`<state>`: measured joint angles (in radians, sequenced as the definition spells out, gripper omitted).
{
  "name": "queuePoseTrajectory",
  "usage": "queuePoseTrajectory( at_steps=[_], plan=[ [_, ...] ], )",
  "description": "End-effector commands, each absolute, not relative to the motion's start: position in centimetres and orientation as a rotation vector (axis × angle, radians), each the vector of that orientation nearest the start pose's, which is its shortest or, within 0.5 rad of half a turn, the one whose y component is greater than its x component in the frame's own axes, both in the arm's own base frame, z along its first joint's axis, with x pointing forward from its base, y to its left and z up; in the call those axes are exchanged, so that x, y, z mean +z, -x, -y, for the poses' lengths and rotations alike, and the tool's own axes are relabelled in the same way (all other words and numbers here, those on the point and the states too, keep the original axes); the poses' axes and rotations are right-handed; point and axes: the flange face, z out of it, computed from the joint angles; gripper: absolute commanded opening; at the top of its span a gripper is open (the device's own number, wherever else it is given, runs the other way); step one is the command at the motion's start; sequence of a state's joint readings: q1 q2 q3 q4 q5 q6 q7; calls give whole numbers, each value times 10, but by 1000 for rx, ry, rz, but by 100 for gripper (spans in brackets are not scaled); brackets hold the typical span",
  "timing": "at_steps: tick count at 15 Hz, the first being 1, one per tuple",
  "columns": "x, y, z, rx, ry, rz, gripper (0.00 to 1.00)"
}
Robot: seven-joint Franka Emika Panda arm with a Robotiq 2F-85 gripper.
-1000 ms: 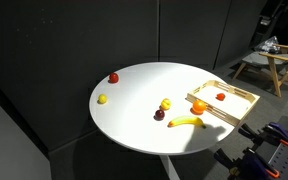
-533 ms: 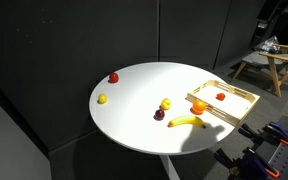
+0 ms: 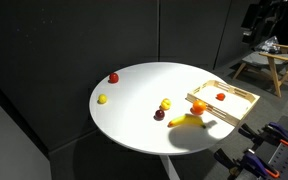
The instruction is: Remove the orange object from the wooden tray
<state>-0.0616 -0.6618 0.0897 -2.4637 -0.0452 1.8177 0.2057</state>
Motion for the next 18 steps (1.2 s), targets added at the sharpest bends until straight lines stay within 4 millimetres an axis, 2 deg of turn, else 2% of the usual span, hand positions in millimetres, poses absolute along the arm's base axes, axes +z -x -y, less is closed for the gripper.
queuePoseTrajectory(
  at_steps=[1,7,12,18],
  plan=[
    [512,-386,-2,75,3208,-297,100],
    [491,-426,22,160,3186,-179,100],
    [478,-457,43,93,3174,-26,100],
    [446,-496,55,-34,3175,70,100]
  ],
)
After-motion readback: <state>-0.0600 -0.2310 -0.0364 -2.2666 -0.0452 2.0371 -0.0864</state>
